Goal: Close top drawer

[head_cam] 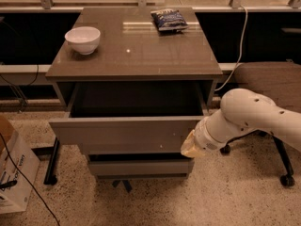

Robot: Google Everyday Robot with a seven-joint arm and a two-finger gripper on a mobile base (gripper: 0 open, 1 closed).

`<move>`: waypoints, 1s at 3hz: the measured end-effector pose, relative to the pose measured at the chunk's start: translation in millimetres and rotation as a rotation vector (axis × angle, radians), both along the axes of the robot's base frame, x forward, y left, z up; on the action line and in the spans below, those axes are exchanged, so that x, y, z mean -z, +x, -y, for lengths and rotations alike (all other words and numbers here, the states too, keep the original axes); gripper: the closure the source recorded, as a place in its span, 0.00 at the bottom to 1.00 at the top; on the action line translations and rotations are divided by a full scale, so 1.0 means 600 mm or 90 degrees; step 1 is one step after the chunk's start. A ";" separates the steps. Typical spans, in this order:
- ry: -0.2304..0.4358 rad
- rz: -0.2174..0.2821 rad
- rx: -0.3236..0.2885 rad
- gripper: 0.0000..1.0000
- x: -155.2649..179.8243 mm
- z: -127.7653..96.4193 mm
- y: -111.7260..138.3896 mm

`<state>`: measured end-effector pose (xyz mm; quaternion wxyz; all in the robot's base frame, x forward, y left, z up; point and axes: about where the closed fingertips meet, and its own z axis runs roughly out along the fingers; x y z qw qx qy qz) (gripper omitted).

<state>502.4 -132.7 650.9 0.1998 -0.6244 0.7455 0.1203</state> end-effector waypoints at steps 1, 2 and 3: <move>-0.001 0.038 0.012 1.00 0.003 -0.004 0.036; 0.031 0.110 0.032 1.00 0.003 -0.002 0.104; 0.053 0.168 0.045 1.00 0.001 0.005 0.162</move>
Offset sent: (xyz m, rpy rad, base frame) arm 0.1148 -0.0055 0.0028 0.1120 -0.3293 -0.0840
